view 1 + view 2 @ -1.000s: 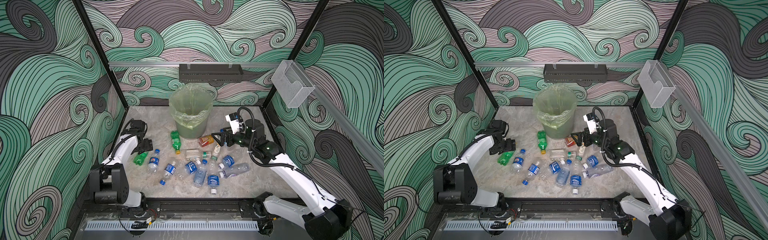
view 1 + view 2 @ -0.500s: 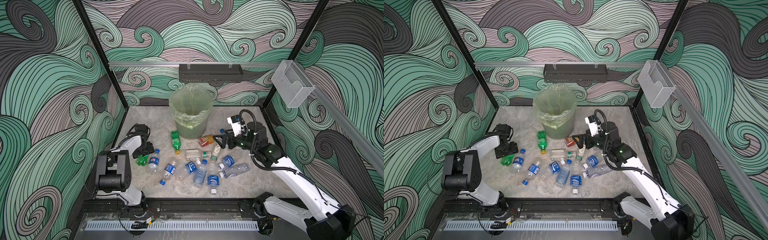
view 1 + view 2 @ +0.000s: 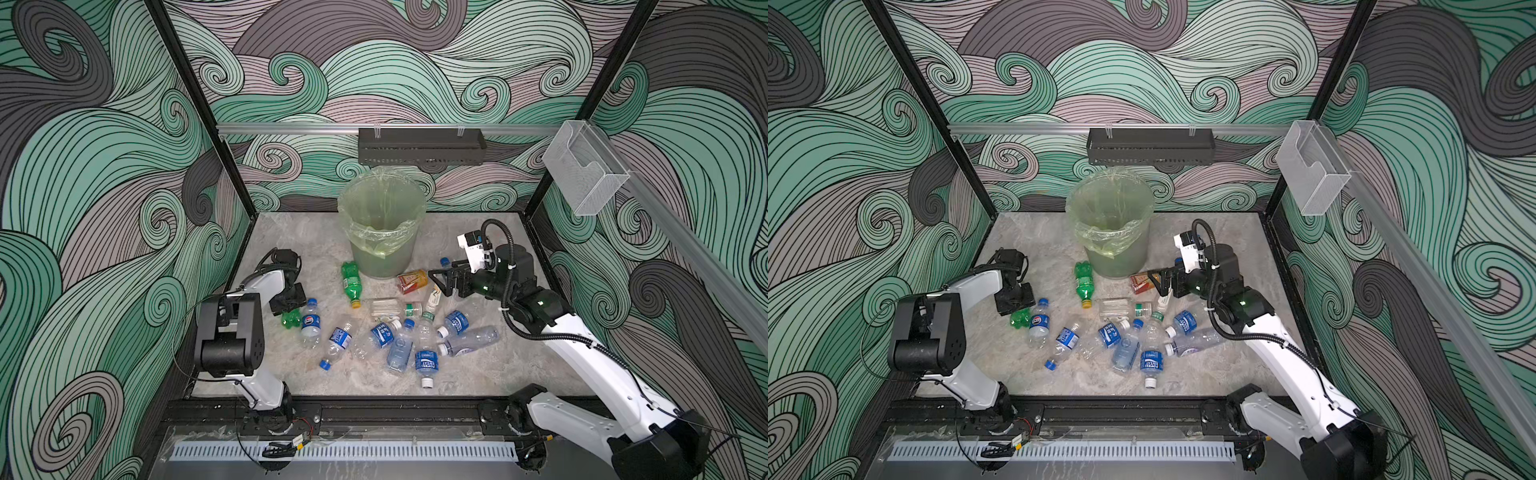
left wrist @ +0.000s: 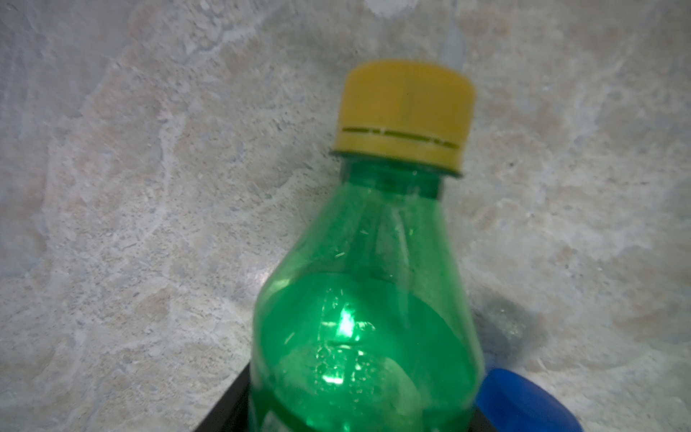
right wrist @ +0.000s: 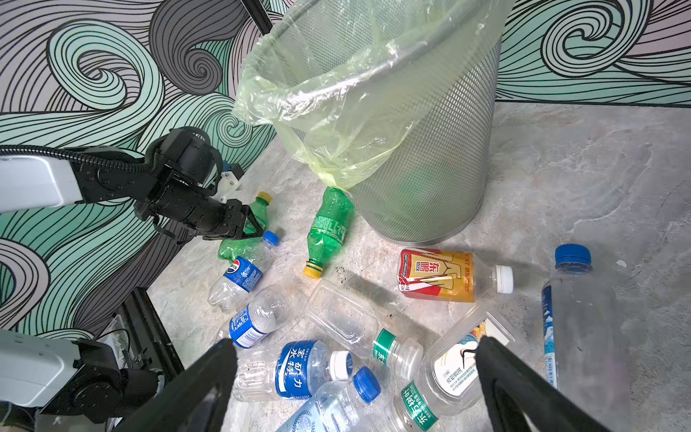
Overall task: Throw the plastic bottles in the bin
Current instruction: 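Carry green bottle with left gripper over the bin and release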
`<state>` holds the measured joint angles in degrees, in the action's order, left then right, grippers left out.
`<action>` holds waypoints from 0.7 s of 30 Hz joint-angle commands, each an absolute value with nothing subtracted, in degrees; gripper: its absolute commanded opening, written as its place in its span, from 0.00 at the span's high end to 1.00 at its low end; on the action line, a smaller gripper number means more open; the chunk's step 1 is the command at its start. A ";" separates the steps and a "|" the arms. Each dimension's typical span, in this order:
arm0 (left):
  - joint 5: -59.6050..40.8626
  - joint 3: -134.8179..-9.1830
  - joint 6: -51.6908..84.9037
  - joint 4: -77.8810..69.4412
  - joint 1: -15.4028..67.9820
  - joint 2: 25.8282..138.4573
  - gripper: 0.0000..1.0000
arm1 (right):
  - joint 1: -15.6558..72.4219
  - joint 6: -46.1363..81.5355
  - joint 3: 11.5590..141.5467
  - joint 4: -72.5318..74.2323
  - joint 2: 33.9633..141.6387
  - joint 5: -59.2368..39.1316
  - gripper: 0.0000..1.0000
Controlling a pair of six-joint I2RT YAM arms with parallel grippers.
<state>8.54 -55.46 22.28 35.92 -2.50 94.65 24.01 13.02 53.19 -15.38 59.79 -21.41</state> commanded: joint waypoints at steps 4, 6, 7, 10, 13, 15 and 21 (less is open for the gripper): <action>3.47 -56.36 22.99 36.69 -2.79 88.82 0.49 | 21.95 15.15 52.69 -15.69 61.05 -18.64 0.00; 2.31 -57.77 22.19 38.66 -2.77 86.38 0.48 | 21.08 15.63 52.58 -16.08 61.33 -18.21 0.00; 2.24 -58.48 21.66 39.66 -2.80 85.43 0.49 | 20.77 15.80 52.47 -16.07 61.35 -18.11 0.00; 1.94 -60.40 19.87 42.85 -2.79 82.25 0.48 | 19.91 16.04 52.02 -16.16 61.34 -17.79 0.00; 0.05 -61.49 17.72 45.41 -2.81 78.57 0.48 | 19.34 16.72 51.64 -16.74 61.18 -15.31 0.00; -2.54 -61.62 15.71 46.23 -2.80 76.03 0.48 | 19.25 16.97 51.12 -17.09 60.92 -11.91 0.00; -12.43 -60.35 7.76 44.72 -2.78 69.88 0.48 | 18.90 17.13 50.50 -18.61 61.00 -7.21 0.00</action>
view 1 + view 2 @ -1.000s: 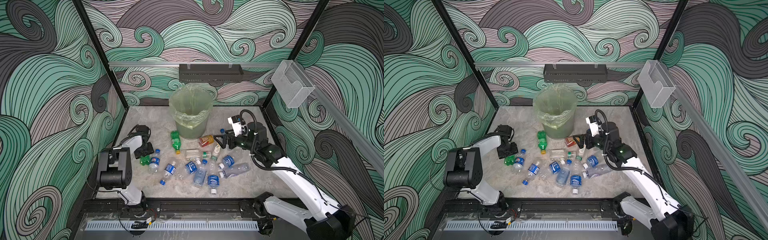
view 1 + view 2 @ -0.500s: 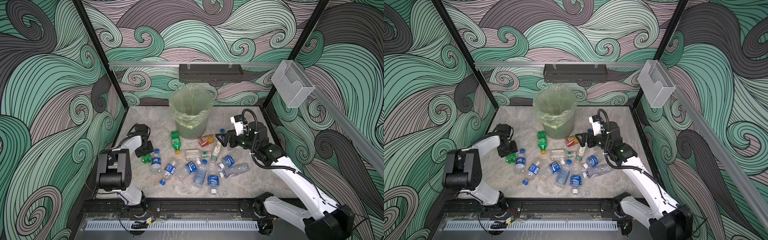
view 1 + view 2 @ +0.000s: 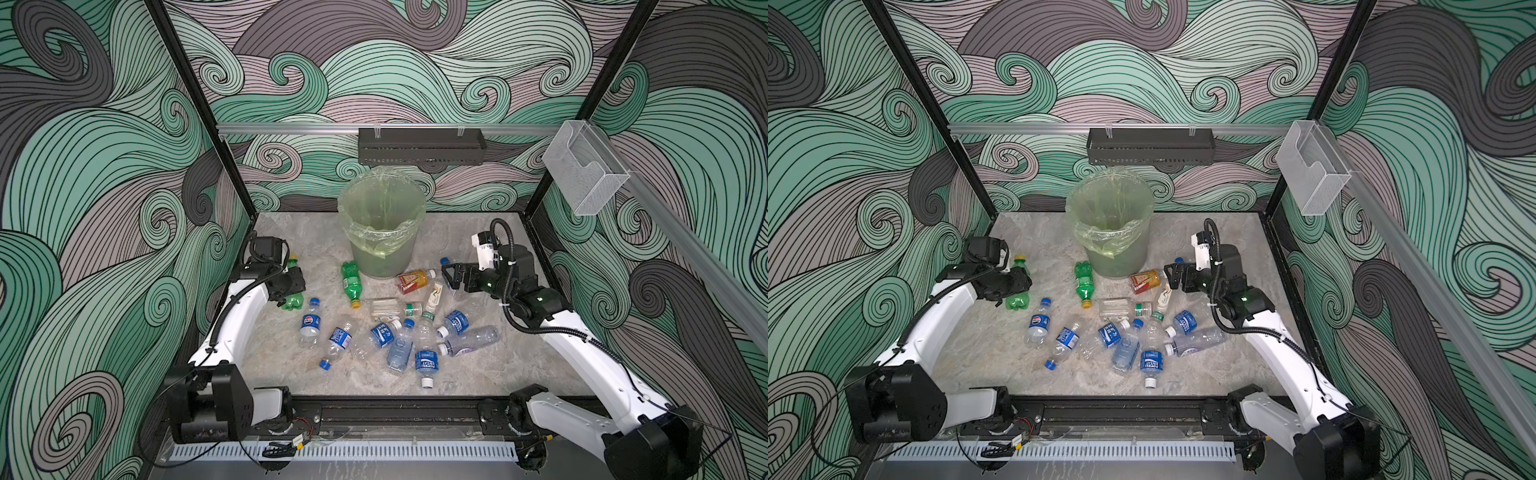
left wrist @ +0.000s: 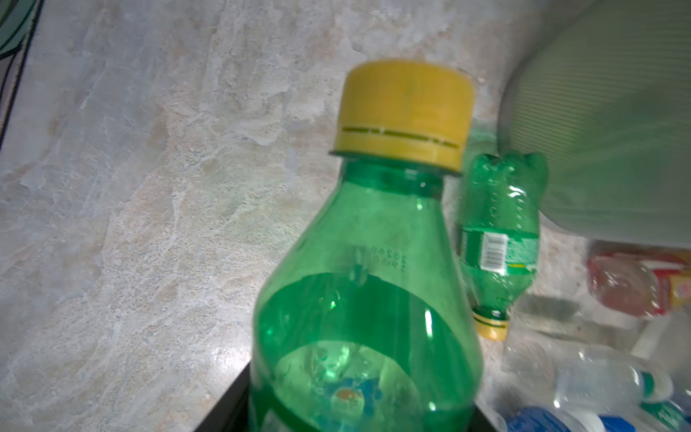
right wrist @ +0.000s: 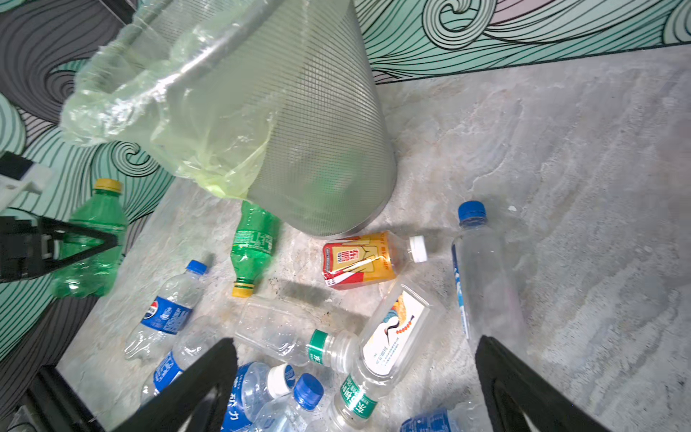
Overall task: Throw the plastic bottles in the bin
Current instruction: 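Carry green bottle with left gripper over the bin and release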
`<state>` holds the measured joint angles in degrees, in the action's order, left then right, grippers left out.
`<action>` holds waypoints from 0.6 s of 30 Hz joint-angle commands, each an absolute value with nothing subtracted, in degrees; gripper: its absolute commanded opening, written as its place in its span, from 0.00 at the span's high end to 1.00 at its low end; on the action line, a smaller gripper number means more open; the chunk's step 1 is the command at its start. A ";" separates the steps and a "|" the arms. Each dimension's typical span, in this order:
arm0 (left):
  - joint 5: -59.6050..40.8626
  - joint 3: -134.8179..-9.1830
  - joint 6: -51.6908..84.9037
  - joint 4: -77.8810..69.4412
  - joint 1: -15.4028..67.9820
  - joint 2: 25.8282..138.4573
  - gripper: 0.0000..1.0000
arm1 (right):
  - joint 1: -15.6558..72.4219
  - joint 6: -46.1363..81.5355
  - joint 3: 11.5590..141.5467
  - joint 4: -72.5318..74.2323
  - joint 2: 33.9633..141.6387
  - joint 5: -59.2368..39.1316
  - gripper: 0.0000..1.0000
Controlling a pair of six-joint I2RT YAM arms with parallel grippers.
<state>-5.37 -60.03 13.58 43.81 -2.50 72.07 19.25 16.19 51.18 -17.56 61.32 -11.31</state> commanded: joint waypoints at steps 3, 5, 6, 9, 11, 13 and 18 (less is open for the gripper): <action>-17.54 -58.55 4.08 42.17 -2.70 67.69 0.48 | 18.85 17.41 50.27 -18.62 61.08 -6.17 0.00; -19.43 -58.13 3.65 41.41 -2.71 66.70 0.48 | 18.81 17.58 50.34 -18.87 61.01 -5.75 0.00; -20.29 -57.96 3.35 41.00 -2.73 66.25 0.49 | 18.81 17.57 50.28 -19.03 60.98 -5.43 0.00; -22.30 -57.83 3.16 39.18 -2.70 65.07 0.50 | 18.81 17.58 50.03 -19.16 60.91 -5.01 0.00; -23.74 -59.87 3.40 39.55 -2.68 65.08 0.50 | 18.72 17.53 49.97 -19.24 60.97 -4.83 0.00; -25.84 -63.66 4.41 39.94 -2.70 65.82 0.50 | 18.72 17.57 49.76 -19.29 61.00 -4.57 0.00; -37.15 -77.98 13.07 33.19 -0.97 73.04 0.50 | 18.65 18.57 49.27 -18.79 60.94 -3.25 0.00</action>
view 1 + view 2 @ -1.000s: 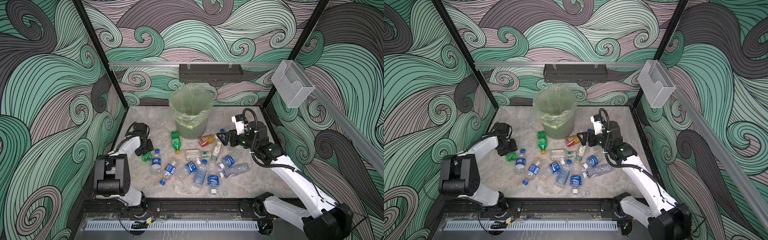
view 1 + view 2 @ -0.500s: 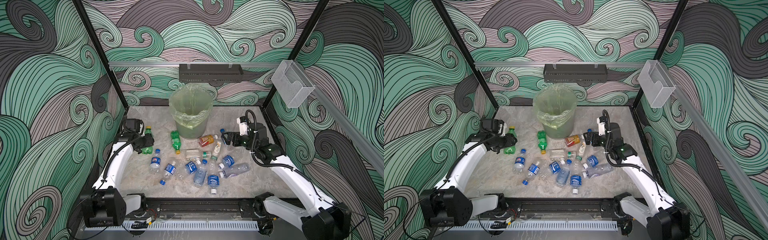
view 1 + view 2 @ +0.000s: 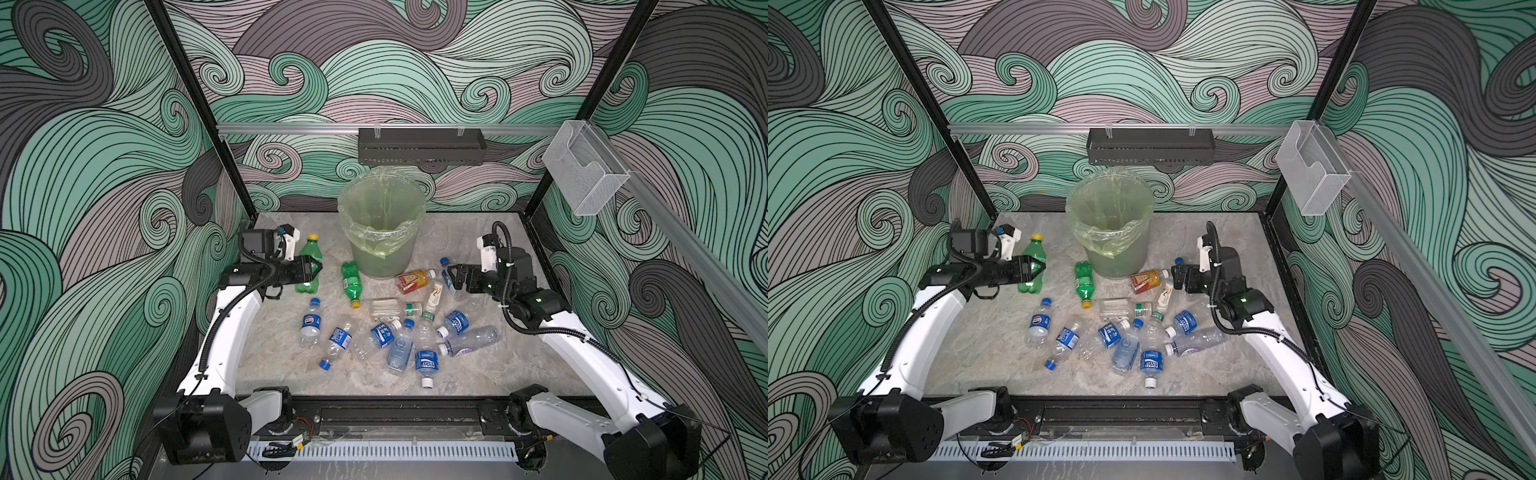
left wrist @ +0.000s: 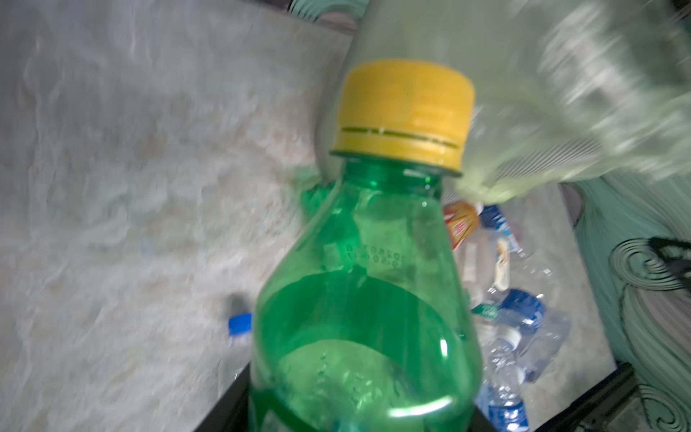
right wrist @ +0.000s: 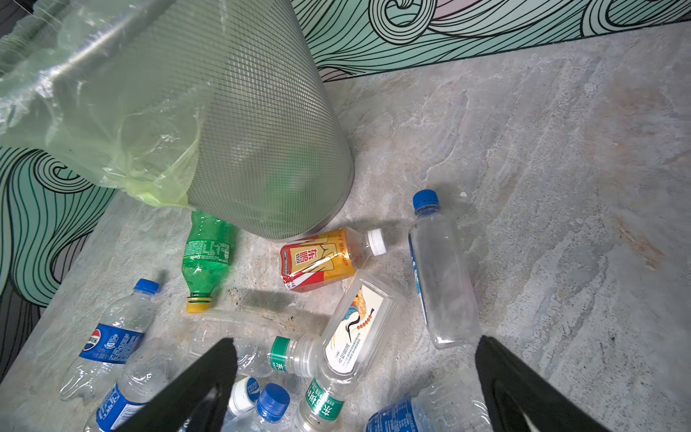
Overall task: Throw the plastic bottles in the bin
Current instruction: 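Carry green bottle with left gripper over the bin and release, then withdraw left gripper from bin while right gripper moves to clear blue-capped bottle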
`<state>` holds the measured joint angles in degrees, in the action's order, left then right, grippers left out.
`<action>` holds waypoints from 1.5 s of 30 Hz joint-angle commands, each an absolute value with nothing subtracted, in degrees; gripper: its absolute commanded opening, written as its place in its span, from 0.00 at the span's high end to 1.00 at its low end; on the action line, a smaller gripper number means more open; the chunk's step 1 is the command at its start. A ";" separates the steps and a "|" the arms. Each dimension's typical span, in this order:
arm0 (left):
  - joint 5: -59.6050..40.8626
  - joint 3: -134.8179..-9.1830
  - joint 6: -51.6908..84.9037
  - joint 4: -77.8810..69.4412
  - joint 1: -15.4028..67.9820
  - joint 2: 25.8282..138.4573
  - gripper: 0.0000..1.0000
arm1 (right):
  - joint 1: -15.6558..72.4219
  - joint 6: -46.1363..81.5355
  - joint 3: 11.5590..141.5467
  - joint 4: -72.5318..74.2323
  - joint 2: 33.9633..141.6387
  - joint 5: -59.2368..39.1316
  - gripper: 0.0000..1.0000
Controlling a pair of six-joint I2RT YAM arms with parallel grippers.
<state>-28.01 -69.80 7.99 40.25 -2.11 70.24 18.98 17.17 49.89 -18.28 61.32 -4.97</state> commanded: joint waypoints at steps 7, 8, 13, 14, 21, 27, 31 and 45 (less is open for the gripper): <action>-33.34 -123.76 20.57 40.97 10.16 102.06 0.34 | 18.54 21.05 47.60 -16.27 60.26 -4.06 0.00; -33.98 -129.47 22.86 42.80 10.68 106.54 0.29 | 18.54 21.04 47.40 -16.09 60.16 -4.16 0.00; -33.44 -136.13 24.33 44.93 11.51 109.76 0.12 | 18.35 19.03 47.94 -18.09 60.05 -3.27 0.00; -32.59 -132.89 23.33 43.86 11.51 107.53 0.10 | 18.20 18.46 48.07 -18.68 60.12 -3.01 0.00; -28.23 -106.79 21.67 35.50 9.52 89.82 0.05 | 17.31 17.51 47.02 -19.11 59.74 -3.29 0.00; -23.57 -89.78 16.34 39.18 6.67 76.35 0.05 | 16.87 16.13 47.96 -22.15 60.38 -3.92 0.00; -18.25 -80.18 13.07 41.75 4.86 69.38 0.01 | 16.70 15.83 48.25 -24.47 61.38 -4.12 0.00; -11.58 -60.71 11.59 38.56 4.22 57.32 0.01 | 16.34 13.92 56.52 -32.49 71.46 -3.73 0.07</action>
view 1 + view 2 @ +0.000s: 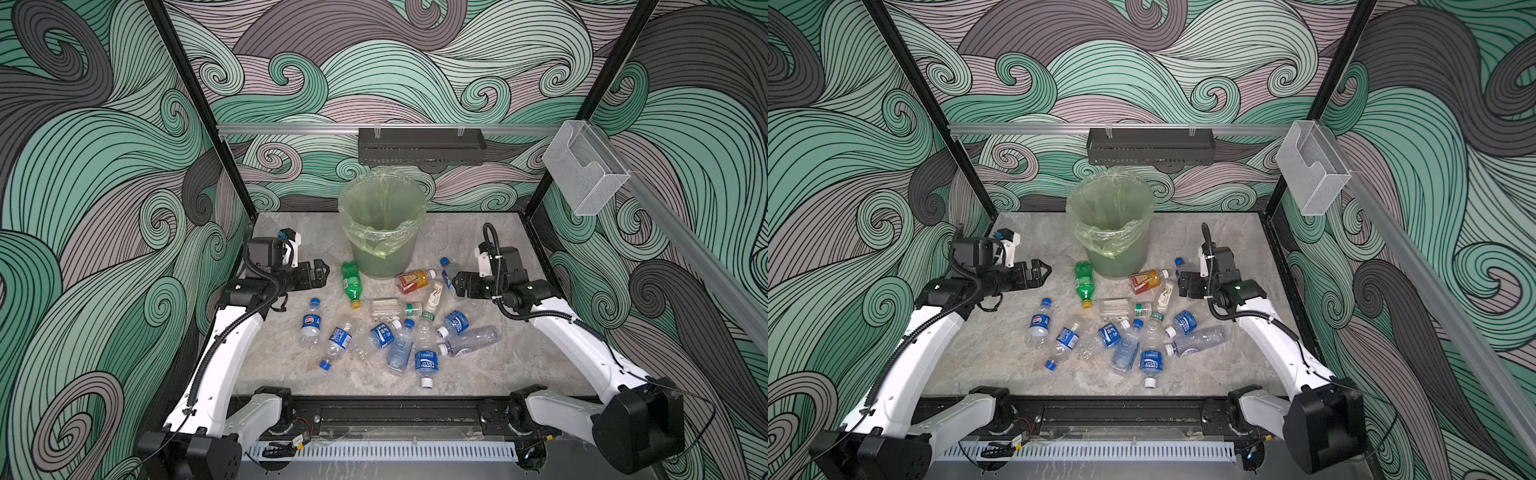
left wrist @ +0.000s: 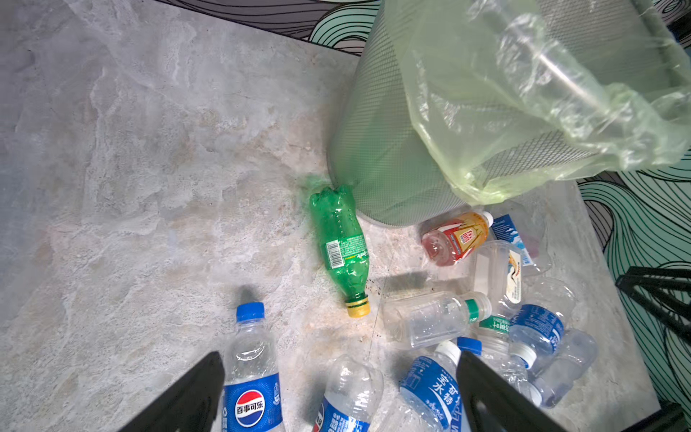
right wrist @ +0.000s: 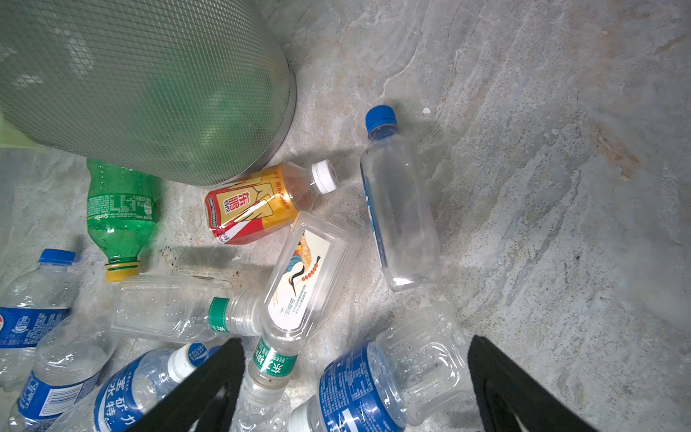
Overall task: Throw the plastic bottles in the bin
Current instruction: 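Withdraw left gripper from bin while right gripper moves to clear blue-capped bottle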
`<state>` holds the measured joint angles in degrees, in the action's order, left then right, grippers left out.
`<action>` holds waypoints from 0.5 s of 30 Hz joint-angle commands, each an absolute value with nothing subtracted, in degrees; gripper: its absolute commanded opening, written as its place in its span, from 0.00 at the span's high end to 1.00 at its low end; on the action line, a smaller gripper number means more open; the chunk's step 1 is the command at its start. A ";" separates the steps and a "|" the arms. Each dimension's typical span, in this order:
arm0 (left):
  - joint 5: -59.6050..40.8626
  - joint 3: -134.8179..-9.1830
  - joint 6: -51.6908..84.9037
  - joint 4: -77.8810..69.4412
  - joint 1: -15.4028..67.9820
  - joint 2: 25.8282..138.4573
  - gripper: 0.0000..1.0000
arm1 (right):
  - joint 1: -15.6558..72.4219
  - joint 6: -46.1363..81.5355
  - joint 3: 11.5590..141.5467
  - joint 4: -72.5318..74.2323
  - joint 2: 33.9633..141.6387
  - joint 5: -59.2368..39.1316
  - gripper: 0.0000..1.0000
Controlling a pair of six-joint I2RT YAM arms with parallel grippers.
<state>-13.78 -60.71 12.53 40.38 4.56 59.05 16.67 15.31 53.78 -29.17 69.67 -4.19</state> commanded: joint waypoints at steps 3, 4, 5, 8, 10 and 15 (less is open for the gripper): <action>-8.42 -60.39 11.33 39.56 4.22 56.79 0.01 | 15.93 12.34 59.10 -33.86 74.78 -3.91 0.06; -7.04 -60.43 11.42 39.96 4.22 56.63 0.01 | 15.62 11.95 60.15 -34.63 76.17 -3.96 0.06; -6.09 -60.38 11.43 40.22 4.22 56.44 0.01 | 15.41 11.64 61.20 -35.36 77.33 -4.08 0.06; -5.19 -59.58 10.99 40.34 4.22 55.69 0.01 | 14.86 10.99 63.63 -36.67 80.64 -4.68 0.07; -5.27 -58.86 10.90 40.34 4.22 55.25 0.01 | 14.63 10.96 64.88 -36.61 82.58 -5.18 0.07; -4.50 -57.52 10.98 40.65 4.22 54.37 0.01 | 14.33 10.59 68.38 -36.81 89.15 -6.78 0.13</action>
